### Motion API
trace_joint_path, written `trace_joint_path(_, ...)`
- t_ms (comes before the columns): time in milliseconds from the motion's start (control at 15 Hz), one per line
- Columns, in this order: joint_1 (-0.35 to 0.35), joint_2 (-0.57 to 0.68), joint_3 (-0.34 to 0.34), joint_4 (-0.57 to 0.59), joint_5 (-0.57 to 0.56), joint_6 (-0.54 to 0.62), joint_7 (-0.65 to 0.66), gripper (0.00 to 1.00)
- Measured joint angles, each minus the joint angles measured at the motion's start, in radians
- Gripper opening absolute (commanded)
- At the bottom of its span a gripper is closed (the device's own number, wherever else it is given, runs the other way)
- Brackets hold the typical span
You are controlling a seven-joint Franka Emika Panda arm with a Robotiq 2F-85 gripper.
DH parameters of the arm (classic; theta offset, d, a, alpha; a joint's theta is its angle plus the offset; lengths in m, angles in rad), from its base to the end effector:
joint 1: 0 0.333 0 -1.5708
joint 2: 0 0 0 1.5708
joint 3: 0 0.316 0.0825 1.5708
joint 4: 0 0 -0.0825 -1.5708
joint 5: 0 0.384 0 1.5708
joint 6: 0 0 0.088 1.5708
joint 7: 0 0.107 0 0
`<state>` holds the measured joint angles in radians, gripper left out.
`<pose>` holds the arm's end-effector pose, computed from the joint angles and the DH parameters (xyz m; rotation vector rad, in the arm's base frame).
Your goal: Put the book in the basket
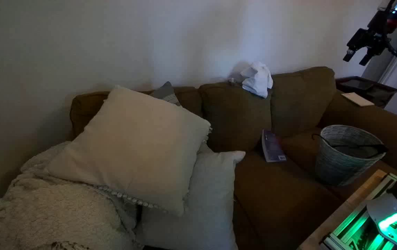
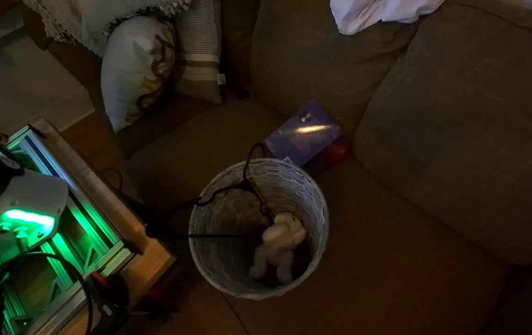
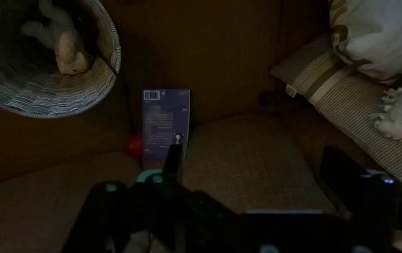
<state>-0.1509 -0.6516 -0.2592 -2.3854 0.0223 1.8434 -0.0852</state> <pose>0.3343 -0.1596 0.5483 -2.9521 0.4247 -0.1939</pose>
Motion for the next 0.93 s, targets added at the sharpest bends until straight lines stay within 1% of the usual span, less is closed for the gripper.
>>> trace_joint_path(267, 0.000, 0.000, 0.000, 0.000, 0.000, 0.000, 0.000, 1.00)
trace_joint_path(400, -0.003, 0.013, 0.013, 0.002, 0.002, 0.015, 0.036, 1.00)
trace_joint_path(467, -0.004, 0.038, 0.028, 0.004, 0.003, 0.025, 0.079, 1.00)
trace_joint_path(600, -0.005, 0.128, 0.073, 0.005, 0.000, 0.096, 0.184, 1.00)
trace_joint_path(733, -0.008, 0.253, 0.123, 0.009, -0.012, 0.182, 0.289, 1.00)
trace_joint_path(867, -0.012, 0.387, 0.168, 0.024, -0.058, 0.269, 0.403, 1.00)
trace_joint_path(933, -0.012, 0.454, 0.187, 0.038, -0.092, 0.295, 0.459, 1.00)
